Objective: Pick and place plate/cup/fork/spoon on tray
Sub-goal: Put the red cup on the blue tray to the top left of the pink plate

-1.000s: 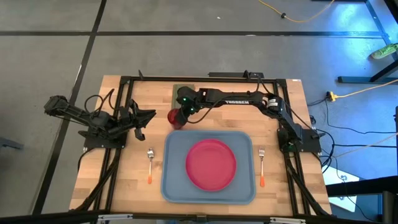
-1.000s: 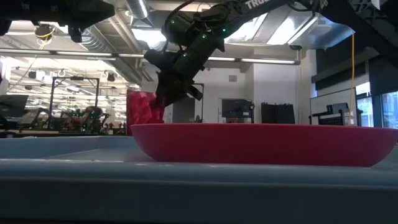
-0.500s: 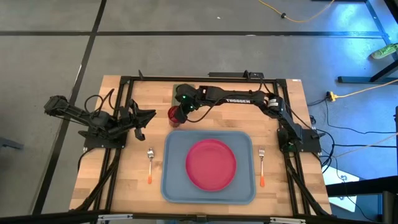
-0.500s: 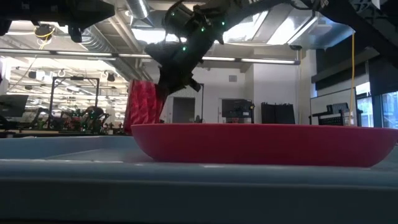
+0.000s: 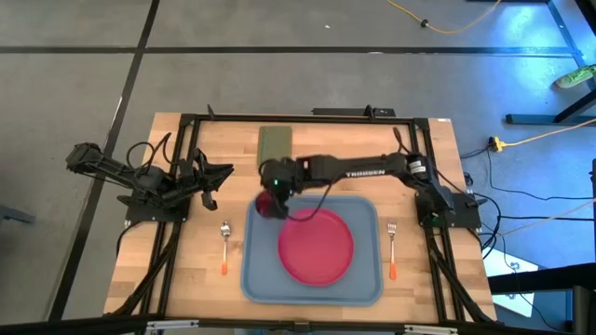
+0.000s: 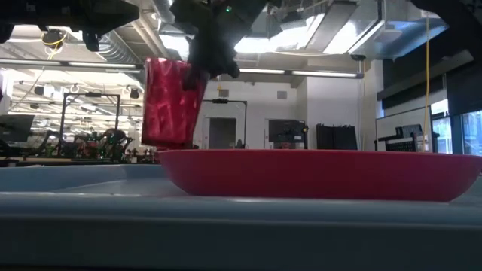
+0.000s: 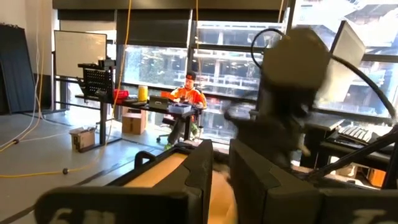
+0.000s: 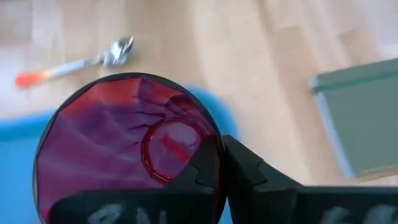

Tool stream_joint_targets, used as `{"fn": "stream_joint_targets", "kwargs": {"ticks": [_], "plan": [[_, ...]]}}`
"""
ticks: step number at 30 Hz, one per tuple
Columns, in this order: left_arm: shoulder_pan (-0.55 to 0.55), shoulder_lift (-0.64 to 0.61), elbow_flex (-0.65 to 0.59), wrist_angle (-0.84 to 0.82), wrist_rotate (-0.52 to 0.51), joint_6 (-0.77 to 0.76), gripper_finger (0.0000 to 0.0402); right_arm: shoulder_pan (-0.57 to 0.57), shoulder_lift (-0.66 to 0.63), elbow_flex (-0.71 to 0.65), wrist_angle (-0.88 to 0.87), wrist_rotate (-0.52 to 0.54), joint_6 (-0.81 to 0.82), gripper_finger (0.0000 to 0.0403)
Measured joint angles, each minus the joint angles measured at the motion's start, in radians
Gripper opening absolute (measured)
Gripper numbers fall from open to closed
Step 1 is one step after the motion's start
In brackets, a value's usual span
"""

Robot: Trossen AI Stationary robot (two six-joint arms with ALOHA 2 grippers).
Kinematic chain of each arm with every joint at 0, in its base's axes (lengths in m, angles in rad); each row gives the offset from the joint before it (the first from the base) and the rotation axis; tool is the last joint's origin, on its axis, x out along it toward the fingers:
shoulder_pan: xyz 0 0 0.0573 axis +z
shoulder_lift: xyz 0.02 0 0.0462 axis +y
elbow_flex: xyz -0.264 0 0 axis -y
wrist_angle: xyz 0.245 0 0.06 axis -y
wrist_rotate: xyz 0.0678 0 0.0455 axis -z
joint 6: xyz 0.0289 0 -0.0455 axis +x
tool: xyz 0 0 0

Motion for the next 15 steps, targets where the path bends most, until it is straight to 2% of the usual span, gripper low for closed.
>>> {"fn": "stream_joint_targets", "kwargs": {"ticks": [6,15], "plan": [[0.000,0.000,0.000,-0.001,0.000,0.000,0.0047,0.045,-0.001,-0.086,0.118,0.046,-0.018,0.0012],[0.000,0.000,0.000,0.000,0.000,0.000,0.0047,0.048,-0.001,-0.096,0.101,0.021,0.005,0.0023]]}}
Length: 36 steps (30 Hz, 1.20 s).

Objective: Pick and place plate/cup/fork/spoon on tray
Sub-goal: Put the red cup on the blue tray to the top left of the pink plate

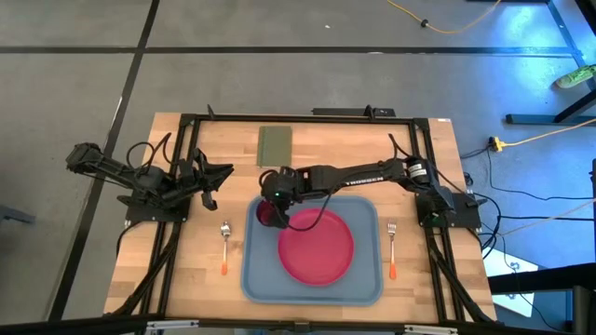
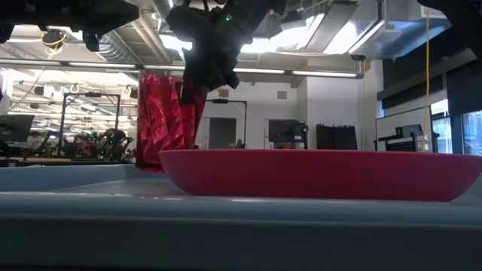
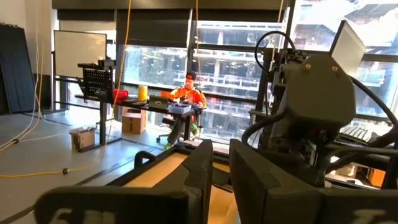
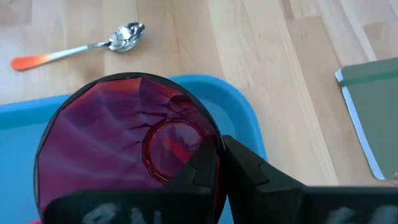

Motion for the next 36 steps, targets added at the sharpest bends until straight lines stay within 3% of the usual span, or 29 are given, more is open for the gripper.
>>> {"fn": "stream_joint_targets", "kwargs": {"ticks": [8,15,23,36], "plan": [[0.000,0.000,0.000,0.000,0.000,0.000,0.0047,0.000,0.030,0.000,-0.011,-0.073,-0.001,0.0026],[0.000,0.000,0.000,0.000,0.000,0.000,0.0047,0.000,0.031,0.000,0.006,-0.073,-0.004,0.0027],[0.000,0.000,0.000,0.000,0.000,0.000,0.0047,-0.002,0.031,0.000,0.020,0.033,-0.001,0.0028],[0.000,0.000,0.000,0.000,0.000,0.000,0.0047,-0.002,0.032,0.000,0.028,0.026,-0.028,0.0029]]}}
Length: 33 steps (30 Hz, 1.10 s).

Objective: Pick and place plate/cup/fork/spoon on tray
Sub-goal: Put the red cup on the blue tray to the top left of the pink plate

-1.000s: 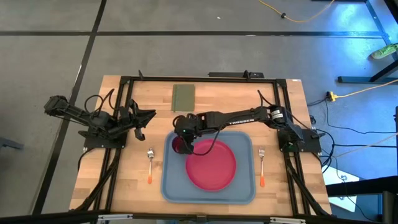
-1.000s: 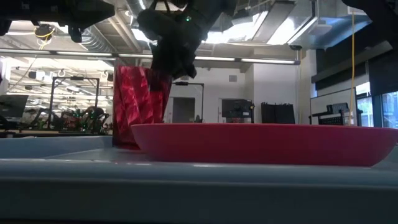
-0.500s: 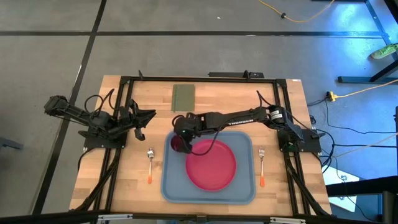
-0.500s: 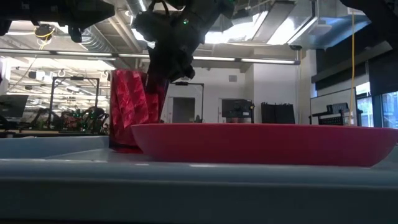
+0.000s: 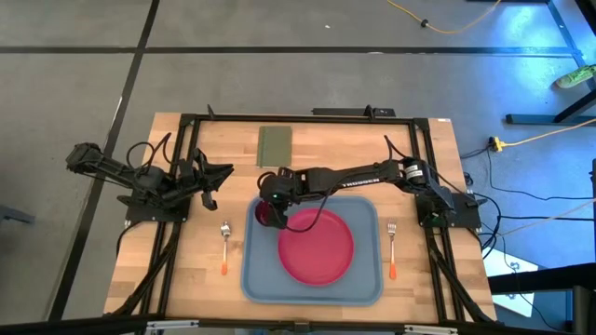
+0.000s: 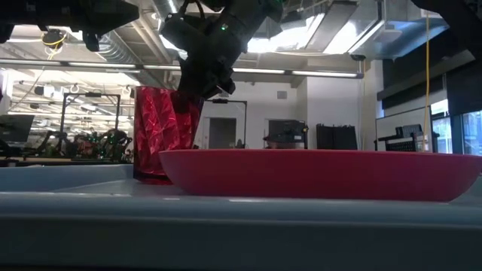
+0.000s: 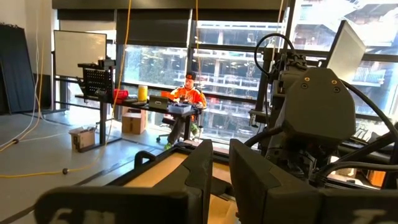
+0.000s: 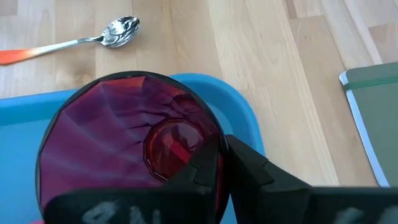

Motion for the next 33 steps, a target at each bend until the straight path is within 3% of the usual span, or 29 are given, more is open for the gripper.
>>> {"fn": "stream_joint_targets", "kwargs": {"ticks": [9,19,33], "plan": [[0.000,0.000,0.000,0.000,0.000,0.000,0.0047,0.000,0.000,0.000,-0.001,-0.001,0.000,0.0036],[0.000,0.000,0.000,0.000,0.000,0.000,0.0047,0.000,0.001,0.000,-0.003,-0.011,-0.001,0.0109],[0.000,0.000,0.000,0.000,0.000,0.000,0.0047,0.000,0.001,0.000,-0.002,0.016,-0.001,0.0113]]}}
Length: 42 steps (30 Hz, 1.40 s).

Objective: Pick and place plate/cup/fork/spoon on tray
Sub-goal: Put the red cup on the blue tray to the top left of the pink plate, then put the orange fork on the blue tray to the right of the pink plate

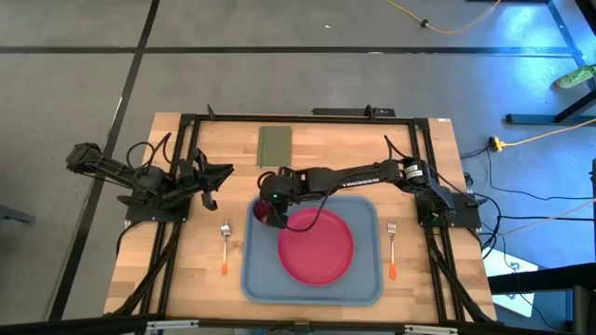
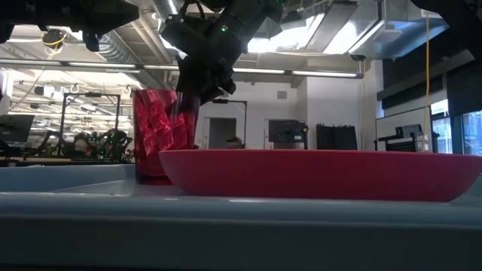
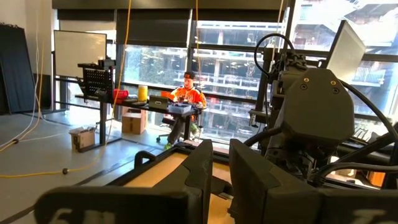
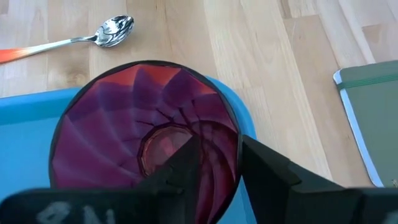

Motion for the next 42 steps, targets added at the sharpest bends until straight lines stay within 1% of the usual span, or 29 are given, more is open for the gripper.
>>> {"fn": "stream_joint_targets", "kwargs": {"ticks": [5,10,17,21,24,26,28,31,34,36,38,40,42], "plan": [[0.000,0.000,0.000,0.000,0.000,0.000,0.0047,0.000,0.000,0.003,-0.002,0.019,-0.001,0.0113],[0.000,0.000,0.000,0.000,0.000,0.000,0.0047,0.000,-0.002,0.030,-0.006,0.047,-0.023,0.0113],[0.000,0.000,0.000,0.000,0.000,0.000,0.0047,0.000,-0.003,0.077,-0.007,0.118,-0.053,0.0113],[0.000,0.000,0.000,0.000,0.000,0.000,0.0047,0.001,-0.003,0.113,-0.021,0.133,-0.073,0.0113],[0.000,0.000,0.000,0.000,0.000,0.000,0.0047,0.001,-0.003,0.178,-0.149,0.162,-0.063,0.0113],[0.000,0.000,0.000,0.000,0.000,0.000,0.0047,0.001,-0.005,0.225,-0.275,0.180,-0.023,0.0113],[0.000,0.000,0.000,0.000,0.000,0.000,0.0047,0.001,-0.006,0.258,-0.425,0.224,0.032,0.0113],[0.000,0.000,0.000,0.000,0.000,0.000,0.0047,0.007,-0.006,0.270,-0.635,0.294,0.152,0.0113],[0.000,0.000,0.000,0.000,0.000,0.000,0.0047,0.038,-0.011,0.254,-0.779,0.367,0.262,0.0113],[0.000,0.000,0.000,0.000,0.000,0.000,0.0047,0.068,-0.026,0.226,-0.825,0.397,0.296,0.0113],[0.000,0.000,0.000,0.000,0.000,0.000,0.0047,0.101,-0.059,0.177,-0.826,0.450,0.303,0.0113],[0.000,0.000,0.000,0.000,0.000,0.000,0.0047,0.133,-0.111,0.104,-0.804,0.511,0.308,0.0111],[0.000,0.000,0.000,0.000,0.000,0.000,0.0047,0.155,-0.175,0.007,-0.745,0.549,0.320,0.0105]]}}
